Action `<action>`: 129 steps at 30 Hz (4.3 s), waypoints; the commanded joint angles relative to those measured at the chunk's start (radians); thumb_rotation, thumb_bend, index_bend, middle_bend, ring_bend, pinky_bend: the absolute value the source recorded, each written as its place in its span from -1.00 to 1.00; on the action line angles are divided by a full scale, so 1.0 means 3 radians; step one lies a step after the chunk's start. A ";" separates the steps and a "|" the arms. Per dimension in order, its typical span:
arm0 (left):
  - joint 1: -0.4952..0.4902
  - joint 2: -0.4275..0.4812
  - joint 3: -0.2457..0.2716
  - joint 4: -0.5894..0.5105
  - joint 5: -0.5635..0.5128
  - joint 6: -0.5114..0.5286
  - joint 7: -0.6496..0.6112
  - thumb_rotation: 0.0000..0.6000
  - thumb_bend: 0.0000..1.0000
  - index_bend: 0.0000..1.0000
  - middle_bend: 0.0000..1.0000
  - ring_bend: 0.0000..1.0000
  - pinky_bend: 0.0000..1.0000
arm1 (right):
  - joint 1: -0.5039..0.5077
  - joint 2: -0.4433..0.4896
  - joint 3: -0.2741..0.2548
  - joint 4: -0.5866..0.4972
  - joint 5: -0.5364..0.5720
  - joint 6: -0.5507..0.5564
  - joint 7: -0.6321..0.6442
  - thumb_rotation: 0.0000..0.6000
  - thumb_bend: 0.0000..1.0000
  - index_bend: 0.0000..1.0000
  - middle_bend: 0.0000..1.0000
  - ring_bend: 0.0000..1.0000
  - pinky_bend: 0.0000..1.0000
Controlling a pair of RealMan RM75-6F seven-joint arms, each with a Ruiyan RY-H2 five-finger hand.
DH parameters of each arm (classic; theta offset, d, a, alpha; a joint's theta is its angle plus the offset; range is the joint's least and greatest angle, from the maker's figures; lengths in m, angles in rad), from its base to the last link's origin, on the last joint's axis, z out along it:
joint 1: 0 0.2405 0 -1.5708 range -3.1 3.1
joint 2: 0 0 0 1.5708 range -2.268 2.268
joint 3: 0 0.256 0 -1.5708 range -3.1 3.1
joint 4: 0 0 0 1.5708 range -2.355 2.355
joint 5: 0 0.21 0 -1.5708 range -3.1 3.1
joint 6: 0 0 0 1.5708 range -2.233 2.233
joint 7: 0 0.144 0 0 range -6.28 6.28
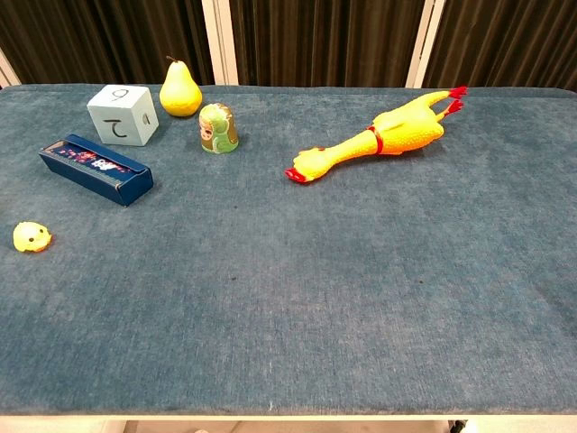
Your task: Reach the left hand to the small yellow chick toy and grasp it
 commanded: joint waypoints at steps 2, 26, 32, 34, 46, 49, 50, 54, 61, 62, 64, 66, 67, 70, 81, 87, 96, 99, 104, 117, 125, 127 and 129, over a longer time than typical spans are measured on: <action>-0.0003 -0.0003 0.0002 0.0006 -0.0010 -0.0018 0.0002 1.00 -0.41 -0.72 -0.93 -1.00 -0.76 | 0.0003 0.0007 0.0002 -0.0006 0.0014 -0.0011 0.0007 1.00 -0.48 -0.64 -0.70 -0.54 -0.47; -0.0119 -0.0165 0.0068 0.0161 0.0043 -0.0260 -0.0405 1.00 -0.41 -0.72 -0.93 -1.00 -0.76 | -0.0010 0.0036 0.0000 -0.0046 0.0064 -0.0033 0.0104 1.00 -0.48 -0.64 -0.70 -0.54 -0.47; -0.0229 -0.0239 0.0156 0.0156 0.0210 -0.0370 -0.0545 1.00 -0.41 -0.72 -0.93 -1.00 -0.76 | -0.0001 0.0037 0.0003 -0.0052 0.0070 -0.0052 0.0096 1.00 -0.48 -0.64 -0.70 -0.54 -0.47; -0.0286 -0.0274 0.0158 0.0158 0.0218 -0.0449 -0.0530 1.00 -0.41 -0.72 -0.93 -1.00 -0.76 | 0.0001 0.0035 0.0003 -0.0053 0.0070 -0.0057 0.0082 1.00 -0.48 -0.64 -0.70 -0.54 -0.47; -0.0487 -0.0451 0.0169 0.0240 0.0217 -0.0705 -0.0602 1.00 -0.41 -0.72 -0.93 -1.00 -0.76 | 0.0001 0.0039 0.0008 -0.0058 0.0090 -0.0068 0.0082 1.00 -0.48 -0.64 -0.70 -0.55 -0.47; -0.0507 -0.0475 0.0184 0.0283 0.0209 -0.0742 -0.0630 1.00 -0.41 -0.69 -0.93 -1.00 -0.76 | 0.0003 0.0038 0.0012 -0.0062 0.0098 -0.0073 0.0076 1.00 -0.48 -0.64 -0.70 -0.54 -0.47; -0.0512 -0.0481 0.0192 0.0301 0.0207 -0.0756 -0.0635 1.00 -0.41 -0.68 -0.93 -1.00 -0.76 | 0.0003 0.0038 0.0012 -0.0064 0.0099 -0.0075 0.0074 1.00 -0.48 -0.64 -0.70 -0.54 -0.47; -0.0525 -0.0500 0.0219 0.0381 0.0166 -0.0837 -0.0696 1.00 -0.41 -0.63 -0.93 -1.00 -0.76 | 0.0003 0.0036 0.0011 -0.0070 0.0098 -0.0076 0.0066 1.00 -0.48 -0.64 -0.70 -0.55 -0.47; -0.0549 -0.0560 0.0256 0.0525 0.0130 -0.0936 -0.0831 1.00 -0.44 -0.58 -0.93 -1.00 -0.76 | 0.0006 0.0031 0.0016 -0.0075 0.0108 -0.0081 0.0053 1.00 -0.48 -0.64 -0.70 -0.54 -0.47; -0.0552 -0.0569 0.0261 0.0536 0.0133 -0.0939 -0.0839 1.00 -0.45 -0.58 -0.93 -1.00 -0.76 | 0.0007 0.0031 0.0017 -0.0076 0.0110 -0.0082 0.0051 1.00 -0.48 -0.64 -0.70 -0.54 -0.47; -0.0560 -0.0591 0.0268 0.0550 0.0139 -0.0944 -0.0852 1.00 -0.46 -0.56 -0.93 -1.00 -0.76 | 0.0008 0.0030 0.0019 -0.0078 0.0113 -0.0085 0.0047 1.00 -0.48 -0.64 -0.70 -0.54 -0.47; -0.0572 -0.0611 0.0270 0.0550 0.0144 -0.0952 -0.0859 1.00 -0.46 -0.54 -0.93 -1.00 -0.76 | 0.0009 0.0030 0.0019 -0.0079 0.0112 -0.0087 0.0044 1.00 -0.48 -0.64 -0.70 -0.54 -0.47; -0.0583 -0.0623 0.0273 0.0544 0.0149 -0.0961 -0.0858 1.00 -0.46 -0.53 -0.93 -1.00 -0.76 | 0.0010 0.0031 0.0019 -0.0080 0.0112 -0.0088 0.0042 1.00 -0.48 -0.64 -0.70 -0.55 -0.47; -0.0608 -0.0655 0.0277 0.0527 0.0163 -0.0973 -0.0845 1.00 -0.47 -0.51 -0.93 -1.00 -0.76 | 0.0012 0.0031 0.0019 -0.0080 0.0114 -0.0094 0.0041 1.00 -0.48 -0.64 -0.70 -0.55 -0.47; -0.0661 -0.0696 0.0302 0.0443 0.0166 -0.1021 -0.0732 1.00 -0.47 -0.44 -0.93 -1.00 -0.76 | 0.0023 0.0033 0.0023 -0.0080 0.0117 -0.0109 0.0038 1.00 -0.48 -0.64 -0.70 -0.54 -0.47; -0.0681 -0.0704 0.0287 0.0469 0.0116 -0.1065 -0.0713 1.00 -0.46 -0.37 -0.93 -1.00 -0.76 | 0.0021 0.0032 0.0022 -0.0085 0.0119 -0.0106 0.0032 1.00 -0.48 -0.64 -0.70 -0.54 -0.47; -0.0704 -0.0746 0.0297 0.0526 0.0076 -0.1136 -0.0722 1.00 -0.45 -0.31 -0.93 -1.00 -0.76 | 0.0022 0.0030 0.0023 -0.0091 0.0125 -0.0110 0.0014 1.00 -0.48 -0.64 -0.70 -0.55 -0.47; -0.0717 -0.0763 0.0297 0.0548 0.0066 -0.1162 -0.0721 1.00 -0.44 -0.23 -0.93 -1.00 -0.76 | 0.0022 0.0030 0.0025 -0.0090 0.0128 -0.0111 0.0017 1.00 -0.48 -0.64 -0.70 -0.55 -0.47; -0.0732 -0.0770 0.0305 0.0542 0.0049 -0.1204 -0.0689 1.00 -0.41 -0.10 -0.93 -1.00 -0.76 | 0.0026 0.0030 0.0026 -0.0088 0.0128 -0.0115 0.0020 1.00 -0.48 -0.64 -0.70 -0.54 -0.47; -0.0760 -0.0562 0.0265 0.0269 0.0016 -0.1169 -0.0565 1.00 -0.35 0.07 -0.85 -1.00 -0.76 | 0.0028 0.0034 0.0023 -0.0080 0.0115 -0.0110 0.0046 1.00 -0.48 -0.64 -0.70 -0.54 -0.47; -0.0907 -0.0075 0.0080 -0.0360 -0.0052 -0.1181 -0.0433 1.00 -0.33 0.07 -0.85 -1.00 -0.76 | 0.0034 0.0043 0.0021 -0.0084 0.0126 -0.0131 0.0058 1.00 -0.48 -0.64 -0.70 -0.54 -0.47; -0.0973 0.0118 0.0004 -0.0596 -0.0107 -0.1237 -0.0411 1.00 -0.33 0.07 -0.85 -1.00 -0.76 | 0.0038 0.0047 0.0027 -0.0088 0.0132 -0.0136 0.0060 1.00 -0.48 -0.64 -0.70 -0.54 -0.47; -0.1031 0.0272 -0.0067 -0.0778 -0.0154 -0.1279 -0.0380 1.00 -0.33 0.07 -0.85 -1.00 -0.76 | 0.0040 0.0047 0.0030 -0.0092 0.0137 -0.0138 0.0060 1.00 -0.48 -0.64 -0.70 -0.54 -0.47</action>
